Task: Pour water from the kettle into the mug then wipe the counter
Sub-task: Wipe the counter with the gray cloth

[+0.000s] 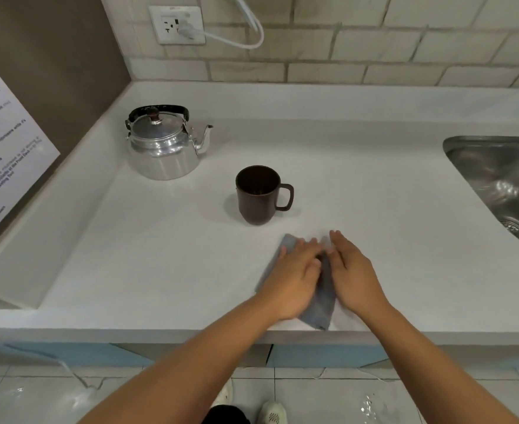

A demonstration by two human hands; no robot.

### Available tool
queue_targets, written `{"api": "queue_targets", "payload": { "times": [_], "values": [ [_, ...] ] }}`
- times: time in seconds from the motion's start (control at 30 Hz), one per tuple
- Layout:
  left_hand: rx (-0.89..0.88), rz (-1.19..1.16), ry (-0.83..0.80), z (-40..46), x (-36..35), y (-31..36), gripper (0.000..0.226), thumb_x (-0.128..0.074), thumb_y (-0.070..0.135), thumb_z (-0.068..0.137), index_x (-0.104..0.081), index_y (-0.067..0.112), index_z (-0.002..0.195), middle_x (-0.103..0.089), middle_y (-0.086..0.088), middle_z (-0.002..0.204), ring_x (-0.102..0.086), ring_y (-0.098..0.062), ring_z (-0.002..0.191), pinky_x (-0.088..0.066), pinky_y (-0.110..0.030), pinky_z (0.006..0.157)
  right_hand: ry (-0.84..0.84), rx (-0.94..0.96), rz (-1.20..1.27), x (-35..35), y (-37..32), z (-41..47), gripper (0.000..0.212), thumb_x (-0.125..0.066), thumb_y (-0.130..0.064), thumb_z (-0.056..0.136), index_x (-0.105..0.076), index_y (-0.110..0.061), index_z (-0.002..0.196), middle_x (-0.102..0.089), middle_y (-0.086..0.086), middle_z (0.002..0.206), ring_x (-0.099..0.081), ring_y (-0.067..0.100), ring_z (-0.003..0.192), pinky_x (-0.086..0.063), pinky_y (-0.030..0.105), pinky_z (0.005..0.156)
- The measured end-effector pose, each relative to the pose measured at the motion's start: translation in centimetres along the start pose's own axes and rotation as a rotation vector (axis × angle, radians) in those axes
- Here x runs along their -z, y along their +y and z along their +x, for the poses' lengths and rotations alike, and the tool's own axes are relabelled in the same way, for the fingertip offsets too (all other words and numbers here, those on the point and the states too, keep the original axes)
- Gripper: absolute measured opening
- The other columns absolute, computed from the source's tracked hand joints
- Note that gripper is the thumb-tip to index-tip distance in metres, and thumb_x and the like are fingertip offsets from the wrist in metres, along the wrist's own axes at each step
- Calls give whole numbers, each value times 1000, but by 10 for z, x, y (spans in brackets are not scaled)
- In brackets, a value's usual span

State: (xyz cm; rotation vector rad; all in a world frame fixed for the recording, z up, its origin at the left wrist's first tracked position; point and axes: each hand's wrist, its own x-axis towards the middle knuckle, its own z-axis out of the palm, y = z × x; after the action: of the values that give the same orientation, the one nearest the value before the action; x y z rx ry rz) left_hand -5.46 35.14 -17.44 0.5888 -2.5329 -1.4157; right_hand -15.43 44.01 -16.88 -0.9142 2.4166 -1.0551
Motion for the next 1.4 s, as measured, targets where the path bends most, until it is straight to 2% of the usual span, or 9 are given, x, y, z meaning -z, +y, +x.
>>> {"api": "queue_targets", "payload": {
  "times": [0.1,0.23,0.33,0.47,0.57,0.8,0.97,1.13,1.4],
  "values": [
    [5,-145,273,-17,40,-18,37,-40,18,93,-65,17,120,-63,1,128,-53,-9,123,-37,-23,106,-10,164,-67,-13,-11,-12,46,-33,-21,100,-31,-13,146,-27,5,156,-18,17,146,-5,17,113],
    [32,261,455,-26,88,-58,32,-43,22,94,-66,15,116,-67,-2,119,-59,-20,111,-41,-24,96,-301,436,-386,-39,-7,-25,57,-19,-43,100,0,-26,151,6,-11,159,20,1,141,18,18,112],
    [134,529,332,-16,104,-83,45,-36,27,102,-40,10,144,-35,-8,153,-28,-23,142,-15,-31,116,-248,351,-480,-29,13,-7,58,-13,-49,98,10,-32,147,14,-13,158,22,7,144,17,30,116],
    [213,721,218,-7,103,-99,61,-19,43,101,-11,12,153,-4,-4,162,3,-18,148,8,-37,119,-93,114,-602,3,42,51,59,-14,-49,97,2,-29,150,5,-3,162,11,25,148,5,46,118],
    [207,752,214,-6,101,-103,64,-15,46,100,-6,12,153,0,-3,162,7,-16,148,9,-36,119,-88,37,-708,11,38,115,58,-14,-47,98,0,-28,151,5,2,162,9,34,147,2,56,116],
    [206,764,203,-6,101,-103,64,-13,47,99,-3,14,153,3,-1,162,11,-12,146,10,-34,118,-347,389,-681,-16,11,156,55,-11,-47,98,5,-33,149,10,-6,162,16,21,147,13,48,115],
    [206,764,205,-8,101,-104,63,-13,46,100,-2,14,153,3,-3,162,11,-13,147,10,-34,118,-122,76,-635,-4,26,117,59,-12,-47,98,2,-26,151,7,-1,162,14,25,148,7,51,117],
    [215,754,189,-8,101,-103,63,-13,45,100,-1,12,153,5,-4,162,11,-14,147,9,-33,118,-247,253,-579,-28,10,38,59,-13,-48,98,7,-28,150,12,-5,161,20,21,146,18,44,113],
    [216,754,174,-10,101,-99,62,-14,43,101,-2,10,152,4,-6,162,9,-17,147,8,-35,119,-169,141,-611,-17,25,-51,59,-3,-53,94,18,-35,146,26,-13,154,30,19,143,22,42,114]
  ]
}}
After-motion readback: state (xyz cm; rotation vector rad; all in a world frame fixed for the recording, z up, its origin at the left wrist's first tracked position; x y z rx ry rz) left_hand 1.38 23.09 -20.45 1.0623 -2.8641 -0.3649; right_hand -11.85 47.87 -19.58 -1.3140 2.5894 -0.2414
